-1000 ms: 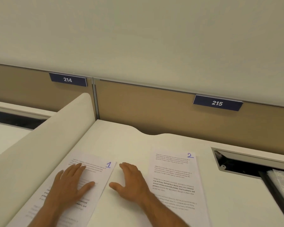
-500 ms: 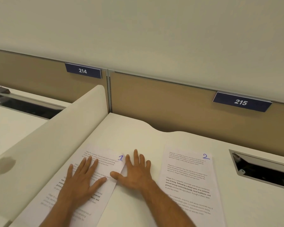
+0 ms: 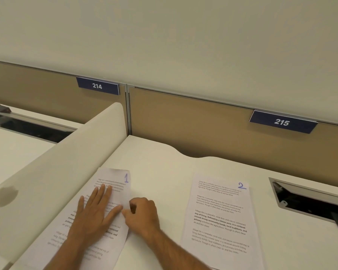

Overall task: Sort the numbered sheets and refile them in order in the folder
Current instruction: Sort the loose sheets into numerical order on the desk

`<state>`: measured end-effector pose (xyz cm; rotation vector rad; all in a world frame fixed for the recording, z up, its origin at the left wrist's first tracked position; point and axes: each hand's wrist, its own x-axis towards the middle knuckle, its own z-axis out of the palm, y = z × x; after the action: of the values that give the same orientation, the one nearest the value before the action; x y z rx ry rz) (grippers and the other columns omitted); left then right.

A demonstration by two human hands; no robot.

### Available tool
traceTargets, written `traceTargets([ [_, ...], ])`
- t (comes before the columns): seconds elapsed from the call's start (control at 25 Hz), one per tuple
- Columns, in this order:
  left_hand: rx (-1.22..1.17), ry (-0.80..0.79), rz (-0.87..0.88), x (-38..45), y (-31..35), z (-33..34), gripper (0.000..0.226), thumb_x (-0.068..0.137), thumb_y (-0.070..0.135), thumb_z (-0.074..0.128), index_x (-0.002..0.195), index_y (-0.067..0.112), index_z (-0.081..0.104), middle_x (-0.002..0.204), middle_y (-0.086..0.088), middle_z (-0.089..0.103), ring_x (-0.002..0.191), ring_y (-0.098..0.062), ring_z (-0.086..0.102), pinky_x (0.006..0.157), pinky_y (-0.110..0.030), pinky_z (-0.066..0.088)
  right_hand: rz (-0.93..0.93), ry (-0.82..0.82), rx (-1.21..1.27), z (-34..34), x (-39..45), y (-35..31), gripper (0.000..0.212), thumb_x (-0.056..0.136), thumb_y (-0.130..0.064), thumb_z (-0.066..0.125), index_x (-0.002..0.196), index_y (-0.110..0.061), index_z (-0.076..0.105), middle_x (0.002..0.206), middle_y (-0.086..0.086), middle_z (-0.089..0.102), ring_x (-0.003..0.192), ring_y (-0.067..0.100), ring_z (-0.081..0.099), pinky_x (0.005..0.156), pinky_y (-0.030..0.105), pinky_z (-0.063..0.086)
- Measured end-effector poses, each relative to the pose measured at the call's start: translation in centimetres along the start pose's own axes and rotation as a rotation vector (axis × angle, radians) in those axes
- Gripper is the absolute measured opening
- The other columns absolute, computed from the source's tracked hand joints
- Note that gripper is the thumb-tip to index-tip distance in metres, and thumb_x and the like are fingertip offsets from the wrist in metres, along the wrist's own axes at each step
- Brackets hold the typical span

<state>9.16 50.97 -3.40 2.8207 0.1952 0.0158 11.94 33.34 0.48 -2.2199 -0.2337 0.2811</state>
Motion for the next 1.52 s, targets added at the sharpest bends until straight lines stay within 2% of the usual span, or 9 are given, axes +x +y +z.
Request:
traceTargets([
  [0.08, -0.097, 0.035, -0.034, 0.3, 0.4, -0.6, 0.102, 0.071, 0.091, -0.003, 0.155, 0.034, -0.014, 0.161, 0.016, -0.015, 0.149, -0.003, -0.014, 0.123, -0.043, -0.010, 0.059, 0.053, 0.057, -0.9, -0.1, -0.1, 0.028, 0.084, -0.026, 0.064, 0.064, -0.012, 0.052, 0.062, -0.001, 0.058, 0.060, 0.021, 0.052, 0.056, 0.031, 0.047],
  [0.12, -0.153, 0.081, -0.057, 0.6, 0.6, -0.9, 0.103, 0.074, 0.089, 0.005, 0.158, 0.031, -0.009, 0.162, 0.015, -0.011, 0.152, -0.006, -0.009, 0.123, -0.043, -0.006, 0.092, 0.062, 0.147, -1.6, 0.1, 0.0, 0.021, 0.085, -0.024, 0.065, 0.069, -0.011, 0.060, 0.069, 0.002, 0.066, 0.063, 0.020, 0.061, 0.060, 0.034, 0.056],
  [0.24, -0.448, 0.245, -0.157, 1.3, 2.1, -2.5, 0.101, 0.083, 0.081, 0.037, 0.160, 0.021, 0.012, 0.165, 0.005, 0.017, 0.151, -0.021, 0.020, 0.121, -0.043, 0.015, 0.158, 0.103, 0.420, -5.6, 0.1, 1.1, 0.009, 0.086, -0.013, 0.069, 0.087, -0.005, 0.072, 0.087, 0.008, 0.077, 0.079, 0.024, 0.075, 0.067, 0.044, 0.064],
  [0.36, -0.849, 0.232, -0.280, 1.8, 4.8, -4.4, 0.061, 0.094, 0.049, 0.063, 0.144, 0.020, 0.047, 0.137, -0.005, 0.058, 0.117, -0.027, 0.057, 0.097, -0.040, 0.043, 0.188, 0.110, 0.563, -11.7, -0.7, 3.2, 0.007, 0.091, -0.006, 0.068, 0.095, -0.005, 0.073, 0.093, 0.007, 0.078, 0.083, 0.023, 0.076, 0.070, 0.041, 0.063],
  [0.48, -1.079, 0.057, -0.237, 2.5, 8.4, -4.9, 0.012, 0.095, 0.023, 0.068, 0.097, 0.012, 0.072, 0.088, -0.011, 0.072, 0.071, -0.022, 0.061, 0.067, -0.037, 0.046, 0.252, 0.143, 0.613, -17.7, -1.9, 6.2, 0.007, 0.093, -0.004, 0.066, 0.098, -0.004, 0.071, 0.092, 0.009, 0.078, 0.082, 0.024, 0.076, 0.067, 0.036, 0.061],
  [0.76, -1.252, -0.106, -0.132, 2.9, 19.1, -1.0, 0.013, 0.092, 0.013, 0.069, 0.083, 0.003, 0.069, 0.068, -0.005, 0.068, 0.054, -0.017, 0.055, 0.046, -0.022, 0.040, 0.338, 0.284, 0.630, -25.2, -5.3, 12.7, 0.010, 0.094, -0.006, 0.066, 0.101, -0.001, 0.070, 0.095, 0.013, 0.077, 0.076, 0.021, 0.074, 0.060, 0.032, 0.057],
  [1.04, -1.276, -0.134, -0.156, 3.2, 23.5, 3.5, 0.018, 0.089, 0.025, 0.076, 0.082, 0.008, 0.074, 0.083, -0.008, 0.077, 0.080, -0.029, 0.074, 0.077, -0.042, 0.059, 0.400, 0.447, 0.602, -25.2, -7.9, 18.8, 0.014, 0.083, 0.006, 0.074, 0.096, 0.001, 0.072, 0.088, 0.011, 0.078, 0.081, 0.028, 0.076, 0.071, 0.037, 0.060],
  [1.2, -1.137, -0.112, -0.155, 3.5, 23.6, 4.5, 0.025, 0.084, 0.034, 0.080, 0.075, 0.012, 0.073, 0.074, -0.003, 0.076, 0.075, -0.025, 0.073, 0.074, -0.038, 0.058, 0.409, 0.519, 0.587, -24.2, -8.0, 21.0, 0.016, 0.077, 0.003, 0.081, 0.091, -0.003, 0.074, 0.085, 0.011, 0.078, 0.079, 0.030, 0.076, 0.081, 0.048, 0.061],
  [1.52, -0.937, -0.001, -0.229, 4.4, 24.4, 5.3, 0.028, 0.080, 0.042, 0.081, 0.068, 0.019, 0.071, 0.068, 0.003, 0.072, 0.068, -0.017, 0.069, 0.066, -0.033, 0.054, 0.424, 0.600, 0.490, -23.7, -7.5, 22.3, 0.024, 0.073, -0.009, 0.088, 0.093, -0.009, 0.075, 0.079, 0.004, 0.078, 0.075, 0.024, 0.076, 0.076, 0.043, 0.062],
])
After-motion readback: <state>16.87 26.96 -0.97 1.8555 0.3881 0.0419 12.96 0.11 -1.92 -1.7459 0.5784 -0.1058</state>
